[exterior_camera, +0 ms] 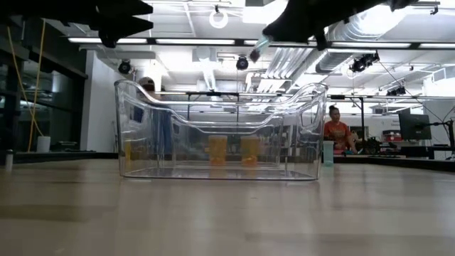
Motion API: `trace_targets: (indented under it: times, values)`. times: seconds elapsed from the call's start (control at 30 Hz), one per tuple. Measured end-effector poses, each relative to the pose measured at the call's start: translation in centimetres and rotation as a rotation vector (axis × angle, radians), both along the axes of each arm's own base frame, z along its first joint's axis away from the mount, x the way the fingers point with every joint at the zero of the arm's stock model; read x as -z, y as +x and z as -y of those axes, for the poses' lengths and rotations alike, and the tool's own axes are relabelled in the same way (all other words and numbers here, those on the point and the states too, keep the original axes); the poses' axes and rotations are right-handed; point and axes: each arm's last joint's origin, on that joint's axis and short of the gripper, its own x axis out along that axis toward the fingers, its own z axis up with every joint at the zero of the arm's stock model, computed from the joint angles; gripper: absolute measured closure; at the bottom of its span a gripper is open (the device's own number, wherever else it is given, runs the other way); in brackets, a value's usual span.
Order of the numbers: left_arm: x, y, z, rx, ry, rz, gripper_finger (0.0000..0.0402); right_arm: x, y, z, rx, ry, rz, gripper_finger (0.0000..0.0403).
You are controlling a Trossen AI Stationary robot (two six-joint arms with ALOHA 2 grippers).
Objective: Pick and place medicine bottles into bin by pill shape (circle, oval)
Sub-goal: Put the blue capsule bottle into the top transparent bin
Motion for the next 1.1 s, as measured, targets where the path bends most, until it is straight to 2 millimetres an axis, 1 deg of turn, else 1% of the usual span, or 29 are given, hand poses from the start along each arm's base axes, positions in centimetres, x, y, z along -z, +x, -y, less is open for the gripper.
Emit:
trace_targets:
  times: [0.17, 0.33, 0.43, 0.57, 0.67, 0.77, 0.9, 1.1]
  values:
    - [0.0, 0.0, 0.0, -0.016, -0.001, 0.000, 0.0163, 0.8, 4.5, 1.7, 0.088, 0.069, -0.102, 0.0316]
    - [0.0, 0.0, 0.0, -0.016, 0.000, -0.002, 0.0163, 2.8, 8.5, 3.9, 0.206, 0.172, -0.272, 0.0316]
    - [0.0, 0.0, 0.0, -0.016, -0.001, -0.002, 0.0163, 4.6, 10.3, 5.0, 0.289, 0.216, -0.352, 0.0316]
    - [0.0, 0.0, 0.0, -0.016, -0.001, -0.002, 0.0163, 6.7, 12.2, 6.3, 0.354, 0.277, -0.419, 0.0316]
    - [0.0, 0.0, 0.0, -0.016, -0.001, -0.002, 0.0163, 8.2, 13.2, 7.3, 0.382, 0.323, -0.464, 0.0316]
    - [0.0, 0.0, 0.0, -0.016, -0.001, -0.001, 0.0163, 9.1, 13.7, 8.1, 0.400, 0.363, -0.492, 0.0316]
    - [0.0, 0.0, 0.0, -0.015, -0.001, -0.001, 0.0163, 10.3, 13.9, 8.9, 0.426, 0.393, -0.509, 0.0316]
    - [0.0, 0.0, 0.0, -0.015, -0.001, -0.001, 0.0163, 10.6, 13.6, 9.4, 0.412, 0.422, -0.530, 0.0304]
